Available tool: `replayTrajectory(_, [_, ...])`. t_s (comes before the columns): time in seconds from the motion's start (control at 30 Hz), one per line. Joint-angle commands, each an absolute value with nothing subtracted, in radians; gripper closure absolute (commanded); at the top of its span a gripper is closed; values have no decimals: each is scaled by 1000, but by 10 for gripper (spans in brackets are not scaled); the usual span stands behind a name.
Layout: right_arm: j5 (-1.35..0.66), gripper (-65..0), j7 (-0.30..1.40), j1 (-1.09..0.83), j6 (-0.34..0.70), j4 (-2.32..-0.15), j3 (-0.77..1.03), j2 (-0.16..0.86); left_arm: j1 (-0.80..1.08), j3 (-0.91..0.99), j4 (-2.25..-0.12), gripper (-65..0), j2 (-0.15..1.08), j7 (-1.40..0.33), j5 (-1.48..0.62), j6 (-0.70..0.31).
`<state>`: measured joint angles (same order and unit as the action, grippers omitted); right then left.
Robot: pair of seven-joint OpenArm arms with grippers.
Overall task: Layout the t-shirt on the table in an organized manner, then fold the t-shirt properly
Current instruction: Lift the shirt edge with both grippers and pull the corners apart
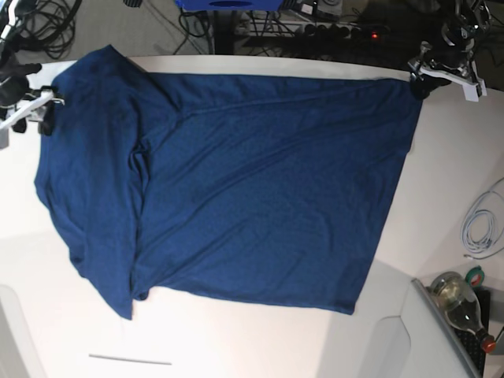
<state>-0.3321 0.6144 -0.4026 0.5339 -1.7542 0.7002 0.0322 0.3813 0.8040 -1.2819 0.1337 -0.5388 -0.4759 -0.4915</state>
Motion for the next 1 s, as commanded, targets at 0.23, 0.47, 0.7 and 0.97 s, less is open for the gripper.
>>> replayTrajectory(0.23, [-335,-341,602,-414,573,-1767,842,16,375,684,-1260,-248,154,-529,-486,-496])
replayTrajectory(0.47, [-357,-477,645,-395,591,-1667,863,16,380,682,-1262,0,156,-529,-487,-495])
replayTrajectory(0.7, [-438,-512,676,-366,651,-1506,908,13,381,682,-1273,0,159,-529,-487,-492])
replayTrajectory(0.97, [-435,-510,670,-346,650,-1426,912,15,383,682,-1273,0,159,-530,-487,-492])
